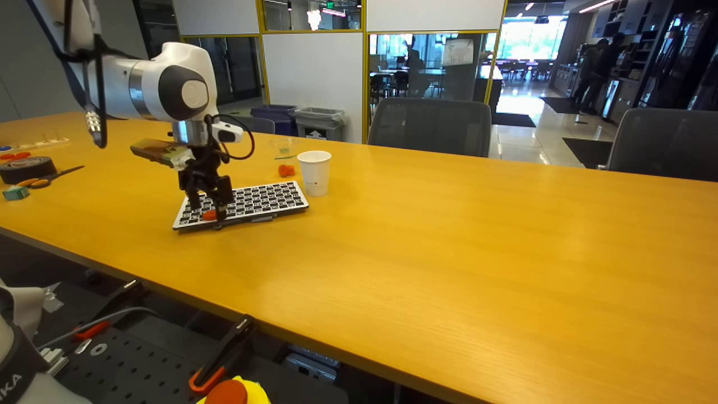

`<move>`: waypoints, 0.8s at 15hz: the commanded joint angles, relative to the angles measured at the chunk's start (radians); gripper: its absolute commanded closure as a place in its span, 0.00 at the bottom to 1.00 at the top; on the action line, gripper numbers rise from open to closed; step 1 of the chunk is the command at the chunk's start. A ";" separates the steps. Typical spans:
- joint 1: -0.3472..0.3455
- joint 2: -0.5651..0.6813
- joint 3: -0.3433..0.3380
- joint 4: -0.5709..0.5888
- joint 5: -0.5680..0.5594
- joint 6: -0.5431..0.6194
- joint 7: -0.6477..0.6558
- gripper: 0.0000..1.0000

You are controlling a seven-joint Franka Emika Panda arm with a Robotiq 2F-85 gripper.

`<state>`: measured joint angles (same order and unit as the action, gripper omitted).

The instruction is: Put the yellow block in the white cup the put two orange blocks in the clear cup, then put the remaining yellow block in the white cup, then put the remaining two orange blocks in the clear cup

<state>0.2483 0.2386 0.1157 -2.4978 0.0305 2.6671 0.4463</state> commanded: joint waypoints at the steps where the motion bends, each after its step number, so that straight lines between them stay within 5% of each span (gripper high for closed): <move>1: 0.004 0.007 -0.006 0.003 0.001 0.029 0.010 0.26; 9: 0.007 -0.005 -0.028 -0.006 -0.013 0.023 0.025 0.81; 12: 0.009 -0.008 -0.030 -0.005 -0.021 0.019 0.033 0.78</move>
<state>0.2483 0.2273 0.0892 -2.5087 0.0283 2.6630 0.4514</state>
